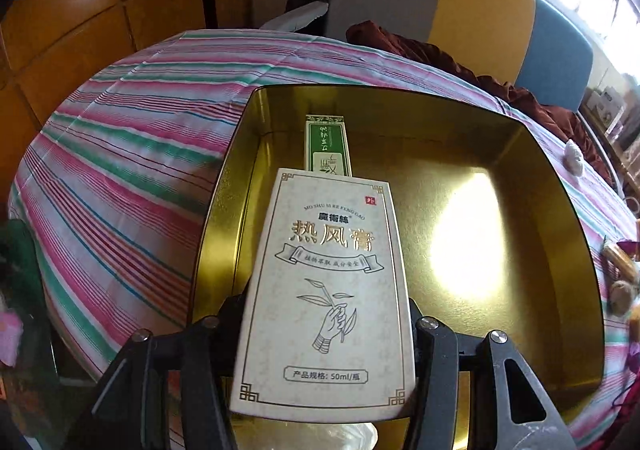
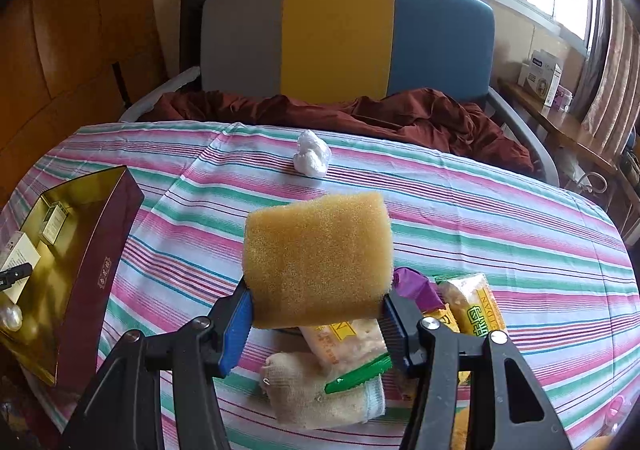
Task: Organize objects
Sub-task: 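Lower the cream box into the tray with the left tool and release, then place the yellow sponge into the tray with the right tool and release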
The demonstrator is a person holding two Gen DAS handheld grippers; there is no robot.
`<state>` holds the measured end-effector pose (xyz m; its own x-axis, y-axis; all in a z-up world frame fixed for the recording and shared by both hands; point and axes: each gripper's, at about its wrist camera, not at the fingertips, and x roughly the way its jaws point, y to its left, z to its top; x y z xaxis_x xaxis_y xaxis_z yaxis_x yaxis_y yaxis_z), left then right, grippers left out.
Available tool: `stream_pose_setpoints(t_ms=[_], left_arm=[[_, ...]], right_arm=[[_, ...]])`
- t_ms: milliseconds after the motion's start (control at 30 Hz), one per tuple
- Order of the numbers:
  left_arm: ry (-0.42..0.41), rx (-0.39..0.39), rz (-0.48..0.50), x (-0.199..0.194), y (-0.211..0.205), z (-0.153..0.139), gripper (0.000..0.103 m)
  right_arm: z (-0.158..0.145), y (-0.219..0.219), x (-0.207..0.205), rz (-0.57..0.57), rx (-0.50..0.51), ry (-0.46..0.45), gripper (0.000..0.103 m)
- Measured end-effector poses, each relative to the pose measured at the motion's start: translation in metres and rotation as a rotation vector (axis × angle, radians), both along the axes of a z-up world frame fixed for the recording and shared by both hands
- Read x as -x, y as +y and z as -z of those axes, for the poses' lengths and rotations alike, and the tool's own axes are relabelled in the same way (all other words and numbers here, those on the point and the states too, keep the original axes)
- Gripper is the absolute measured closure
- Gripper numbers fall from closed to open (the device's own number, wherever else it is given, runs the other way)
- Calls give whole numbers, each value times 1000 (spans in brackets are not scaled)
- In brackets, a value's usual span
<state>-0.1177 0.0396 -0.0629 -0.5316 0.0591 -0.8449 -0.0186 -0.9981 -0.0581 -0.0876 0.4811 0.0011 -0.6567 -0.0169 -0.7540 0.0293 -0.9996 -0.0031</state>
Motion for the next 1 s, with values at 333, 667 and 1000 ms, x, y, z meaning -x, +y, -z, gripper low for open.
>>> stream_pose_setpoints(t_ms=[333, 667, 1000], left_arm=[[-4, 68, 11, 1, 6, 6, 48], [69, 38, -17, -7, 0, -8, 46], [169, 63, -14, -32, -7, -39, 37]], right_arm=[[0, 0, 0, 3, 0, -1, 46], [1, 0, 0, 5, -6, -5, 46], [-8, -33, -9, -54, 17, -8, 46]])
